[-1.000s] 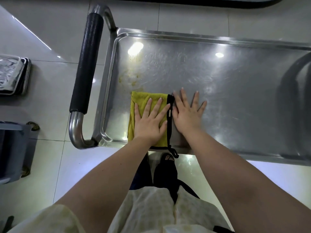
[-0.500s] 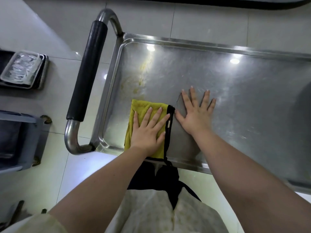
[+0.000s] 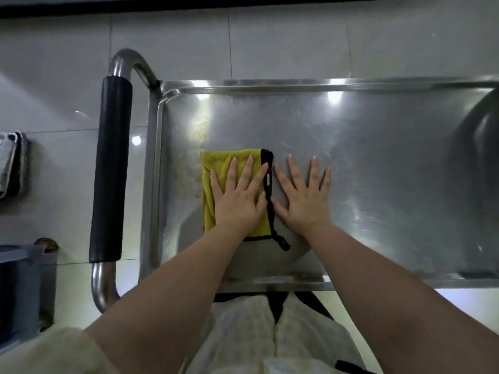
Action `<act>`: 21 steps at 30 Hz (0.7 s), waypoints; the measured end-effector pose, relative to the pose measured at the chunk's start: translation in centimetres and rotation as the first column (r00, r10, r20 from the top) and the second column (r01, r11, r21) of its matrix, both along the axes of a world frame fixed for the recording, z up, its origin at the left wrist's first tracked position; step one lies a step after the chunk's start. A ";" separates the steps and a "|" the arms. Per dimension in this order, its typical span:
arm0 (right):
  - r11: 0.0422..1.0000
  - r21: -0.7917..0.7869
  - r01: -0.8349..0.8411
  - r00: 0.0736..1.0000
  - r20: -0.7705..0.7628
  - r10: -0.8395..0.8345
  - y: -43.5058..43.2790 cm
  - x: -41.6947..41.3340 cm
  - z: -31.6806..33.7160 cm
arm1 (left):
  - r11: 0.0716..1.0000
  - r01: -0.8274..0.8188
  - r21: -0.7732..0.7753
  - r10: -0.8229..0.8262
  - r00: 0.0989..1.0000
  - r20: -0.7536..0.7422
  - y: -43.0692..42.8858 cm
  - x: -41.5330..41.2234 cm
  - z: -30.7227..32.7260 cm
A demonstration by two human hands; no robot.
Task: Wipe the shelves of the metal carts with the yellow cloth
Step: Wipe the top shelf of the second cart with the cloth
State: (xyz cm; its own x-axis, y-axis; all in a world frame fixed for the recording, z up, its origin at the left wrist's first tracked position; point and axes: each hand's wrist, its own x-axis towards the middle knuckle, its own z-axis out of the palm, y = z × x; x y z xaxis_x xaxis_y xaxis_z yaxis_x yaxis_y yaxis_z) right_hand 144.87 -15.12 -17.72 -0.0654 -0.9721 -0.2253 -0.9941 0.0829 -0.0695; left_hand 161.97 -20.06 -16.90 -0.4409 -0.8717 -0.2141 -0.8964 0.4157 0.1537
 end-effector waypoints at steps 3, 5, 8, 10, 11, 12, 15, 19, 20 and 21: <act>1.000 0.000 0.020 1.000 -0.014 -0.020 -0.2 -0.3 -0.3 | 1.000 0.015 0.021 -0.015 1.000 -0.001 -0.3 -0.2 0.1; 0.999 -0.016 0.033 0.999 -0.002 -0.033 -0.3 -0.6 -0.4 | 0.999 0.038 0.033 -0.038 0.999 -0.001 -0.8 0.1 0.4; 0.999 -0.017 0.045 0.999 0.014 -0.044 -0.6 -0.6 -0.4 | 0.997 0.075 0.033 -0.075 0.997 -0.011 -2.4 1.3 0.9; 0.998 -0.002 0.056 0.998 0.005 -0.056 -0.8 -0.5 -0.4 | 0.999 0.034 0.027 -0.034 0.999 0.014 -4.0 2.9 0.9; 0.998 0.006 0.062 0.998 -0.002 -0.062 -0.9 -0.5 -0.4 | 1.000 -0.011 0.024 0.011 1.000 0.024 -5.0 3.9 1.0; 0.998 0.014 0.066 0.998 -0.002 -0.066 -0.9 -0.4 -0.3 | 0.998 -0.063 0.029 0.063 0.997 0.033 -6.1 5.1 1.0; 0.998 0.040 0.057 0.998 0.006 -0.057 -1.2 -0.3 0.1 | 0.985 -0.168 0.049 0.165 0.984 0.071 -7.9 7.7 1.1; 0.995 0.086 0.052 0.998 0.025 -0.054 -1.2 -0.2 0.8 | 0.988 -0.149 0.030 0.146 0.986 0.075 -7.9 7.9 1.0; 0.994 0.102 0.043 0.999 0.021 -0.046 -1.4 -0.5 1.0 | 0.989 -0.148 0.027 0.145 0.986 0.078 -7.8 7.7 1.0; 0.992 0.116 0.039 0.999 0.018 -0.042 -2.0 -1.0 1.2 | 0.989 -0.149 0.024 0.147 0.986 0.079 -7.7 7.6 1.1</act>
